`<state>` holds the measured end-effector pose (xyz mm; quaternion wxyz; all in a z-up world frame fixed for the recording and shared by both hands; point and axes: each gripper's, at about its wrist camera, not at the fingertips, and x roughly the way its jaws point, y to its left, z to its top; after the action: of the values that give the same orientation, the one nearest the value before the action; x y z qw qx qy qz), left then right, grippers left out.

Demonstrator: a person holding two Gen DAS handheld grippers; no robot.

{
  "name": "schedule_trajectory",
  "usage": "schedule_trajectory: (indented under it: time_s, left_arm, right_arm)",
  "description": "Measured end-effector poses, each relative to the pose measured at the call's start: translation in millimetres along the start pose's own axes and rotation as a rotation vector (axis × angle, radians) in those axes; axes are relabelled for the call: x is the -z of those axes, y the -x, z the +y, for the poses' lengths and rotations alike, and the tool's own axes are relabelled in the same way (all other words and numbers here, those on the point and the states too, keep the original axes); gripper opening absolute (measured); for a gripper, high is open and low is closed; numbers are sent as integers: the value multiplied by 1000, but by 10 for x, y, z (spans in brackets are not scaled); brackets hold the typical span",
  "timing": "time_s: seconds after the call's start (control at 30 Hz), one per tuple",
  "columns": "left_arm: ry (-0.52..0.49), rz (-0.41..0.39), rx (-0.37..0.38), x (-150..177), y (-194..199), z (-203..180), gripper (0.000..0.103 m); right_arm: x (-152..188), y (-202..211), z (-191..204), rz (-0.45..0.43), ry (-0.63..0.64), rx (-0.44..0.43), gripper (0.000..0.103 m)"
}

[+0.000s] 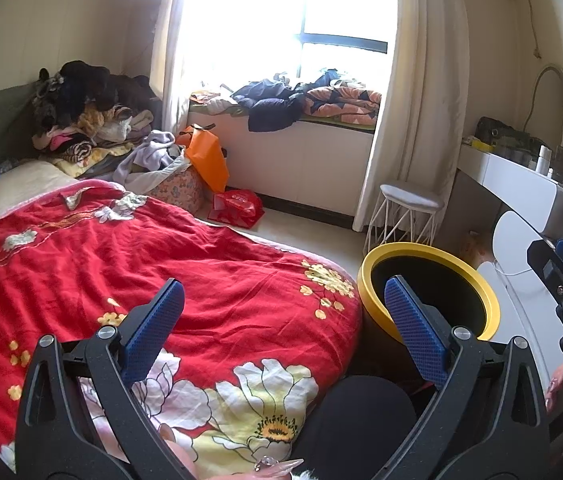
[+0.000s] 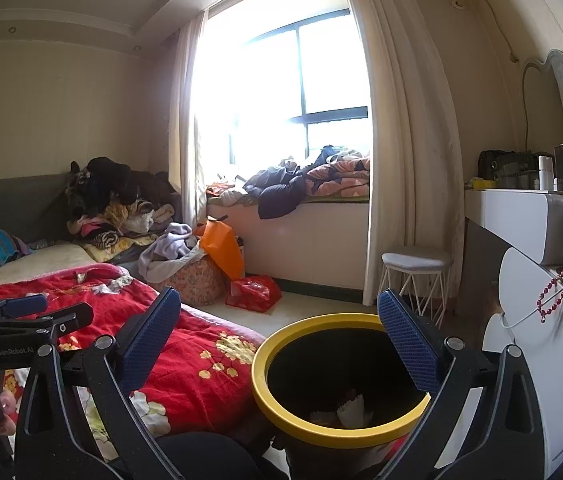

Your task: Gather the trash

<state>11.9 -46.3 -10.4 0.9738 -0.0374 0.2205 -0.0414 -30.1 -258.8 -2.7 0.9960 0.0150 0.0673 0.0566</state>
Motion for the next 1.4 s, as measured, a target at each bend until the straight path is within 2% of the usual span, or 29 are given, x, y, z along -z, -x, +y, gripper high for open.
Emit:
schedule_trajectory:
  time_s: [1.1,1.2,1.3,1.4]
  left_arm:
    - [5,-8,5,-4,21,10,92]
    - [13,-7,-11,-36,39,39,92]
    - [17,-11,-26,-41,109,125,92]
    - [86,16,-61,-30,179,399,92]
  right_arm:
    - [43,1,-23,2,-7,5,97]
    - [34,-1,-18,9,-17,-2,97]
    - [-41,-62,23,29,-40,-37,97]
    - [-192,-208,258,75,-53,-155,97]
